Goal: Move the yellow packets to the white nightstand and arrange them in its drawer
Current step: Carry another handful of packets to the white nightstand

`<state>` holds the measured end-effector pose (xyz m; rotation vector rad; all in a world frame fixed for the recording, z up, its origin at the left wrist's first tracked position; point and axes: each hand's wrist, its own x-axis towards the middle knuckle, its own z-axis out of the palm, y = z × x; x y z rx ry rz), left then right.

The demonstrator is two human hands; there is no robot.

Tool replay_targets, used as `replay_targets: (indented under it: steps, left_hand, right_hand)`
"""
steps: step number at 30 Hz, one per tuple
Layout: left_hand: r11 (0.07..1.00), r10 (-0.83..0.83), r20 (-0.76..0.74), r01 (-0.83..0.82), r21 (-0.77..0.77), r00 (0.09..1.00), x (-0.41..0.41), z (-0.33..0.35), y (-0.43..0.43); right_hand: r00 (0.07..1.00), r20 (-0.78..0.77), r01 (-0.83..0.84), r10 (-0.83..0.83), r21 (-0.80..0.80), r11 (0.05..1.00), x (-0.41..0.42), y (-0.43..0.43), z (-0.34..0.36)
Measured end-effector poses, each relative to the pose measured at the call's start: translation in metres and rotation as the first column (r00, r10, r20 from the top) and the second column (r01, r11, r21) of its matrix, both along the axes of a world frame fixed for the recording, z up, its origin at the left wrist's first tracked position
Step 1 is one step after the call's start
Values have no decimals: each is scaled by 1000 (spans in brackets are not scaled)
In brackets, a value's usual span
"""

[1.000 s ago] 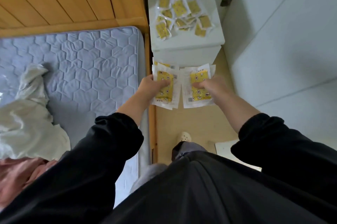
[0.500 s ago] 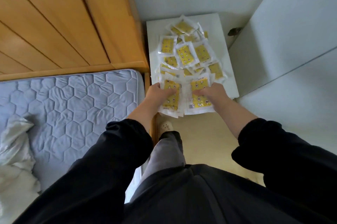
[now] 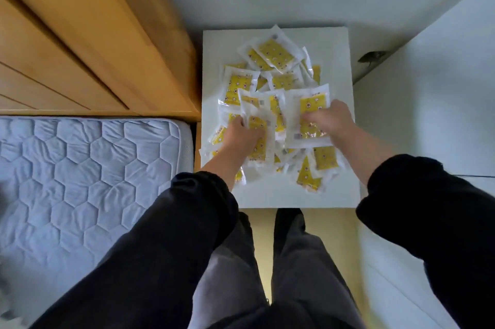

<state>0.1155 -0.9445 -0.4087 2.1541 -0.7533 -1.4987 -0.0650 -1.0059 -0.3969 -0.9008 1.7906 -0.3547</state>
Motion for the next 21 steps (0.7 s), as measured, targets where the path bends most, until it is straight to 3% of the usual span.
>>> replay_targets:
  steps: [3, 5, 6, 8, 10, 11, 16, 21]
  left_hand:
    - [985, 143, 18, -141, -97, 990, -12, -21, -16]
    - [973, 107, 135, -76, -219, 985, -20, -35, -14]
    - [962, 39, 279, 39, -270, 959, -22, -46, -12]
    - [942, -90, 549, 250, -224, 831, -27, -67, -7]
    - [938, -183, 631, 326, -117, 754, -31, -83, -4]
    - [936, -207, 630, 338, -93, 748, -34, -87, -3]
    - [937, -234, 642, 347, -52, 730, -37, -89, -5]
    - [931, -235, 650, 360, -63, 723, -34, -88, 1]
  right_hand:
    - [994, 77, -76, 79, -39, 996, 4, -43, -24]
    - [983, 64, -167, 172, -76, 983, 10, -57, -42]
    - [968, -3, -249, 250, -104, 963, 12, -61, -51]
    - [855, -301, -475, 421, -132, 870, 13, -62, -70]
    - [696, -547, -617, 464, -125, 777, 16, -58, -83]
    - [681, -572, -630, 458, -137, 765, 18, -55, -84]
    - [738, -511, -597, 442, -189, 779, 14, -44, -89]
    - [818, -394, -555, 420, -348, 755, 0, -41, -90]
